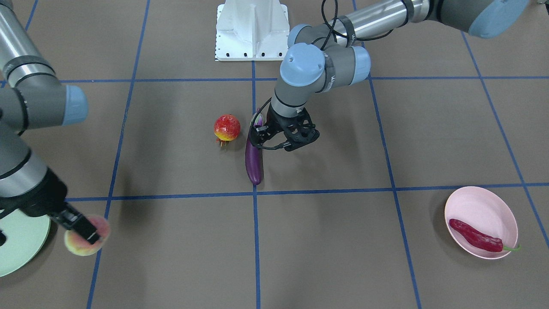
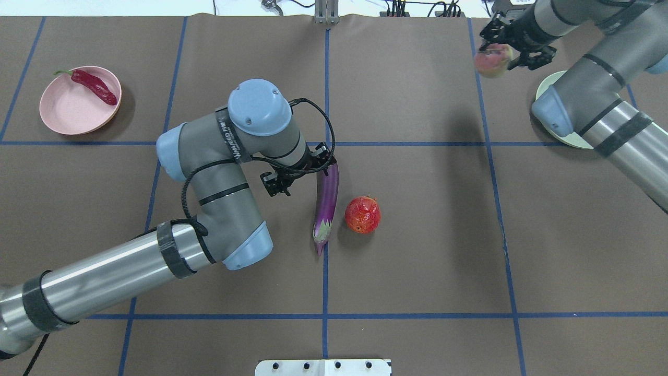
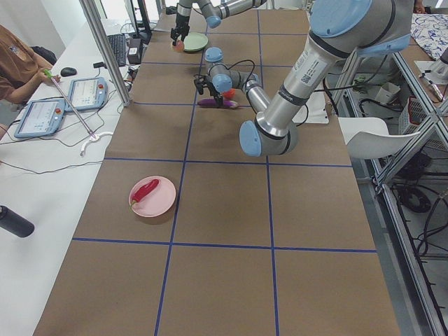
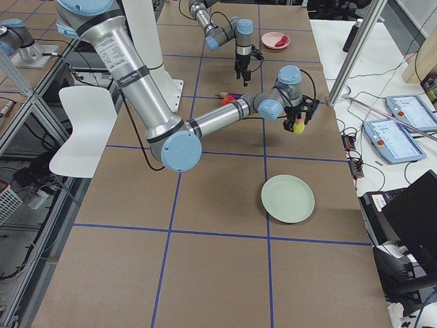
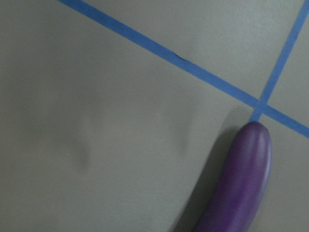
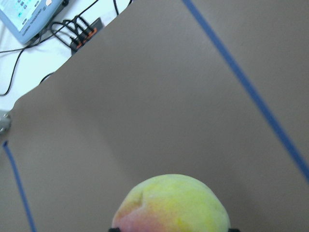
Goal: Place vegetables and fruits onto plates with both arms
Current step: 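Carry the peach to the green plate while the left gripper reaches the eggplant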
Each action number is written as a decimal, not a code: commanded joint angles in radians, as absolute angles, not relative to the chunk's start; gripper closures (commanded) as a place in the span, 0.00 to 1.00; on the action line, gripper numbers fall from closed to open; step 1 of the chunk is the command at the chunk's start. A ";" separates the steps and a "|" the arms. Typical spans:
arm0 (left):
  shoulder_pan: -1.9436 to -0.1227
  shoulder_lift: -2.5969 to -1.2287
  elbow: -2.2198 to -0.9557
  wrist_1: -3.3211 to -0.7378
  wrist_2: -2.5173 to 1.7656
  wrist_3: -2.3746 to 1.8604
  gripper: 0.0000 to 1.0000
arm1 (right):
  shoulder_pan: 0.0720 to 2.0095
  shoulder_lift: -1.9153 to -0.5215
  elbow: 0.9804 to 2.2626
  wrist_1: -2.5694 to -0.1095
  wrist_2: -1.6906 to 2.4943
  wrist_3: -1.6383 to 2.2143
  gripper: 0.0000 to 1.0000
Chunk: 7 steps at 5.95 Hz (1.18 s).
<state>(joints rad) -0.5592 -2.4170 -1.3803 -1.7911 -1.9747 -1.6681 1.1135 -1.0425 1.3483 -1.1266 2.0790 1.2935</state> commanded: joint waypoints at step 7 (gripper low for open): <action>-0.519 -2.522 -1.212 -1.802 -1.934 -1.651 0.02 | 1.212 -1.273 1.196 -1.085 2.022 0.865 0.01</action>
<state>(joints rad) -0.5257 -2.5170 -1.2146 -1.8012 -1.9454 -1.6515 1.2103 -1.2483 1.1933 -1.1021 2.0231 0.8816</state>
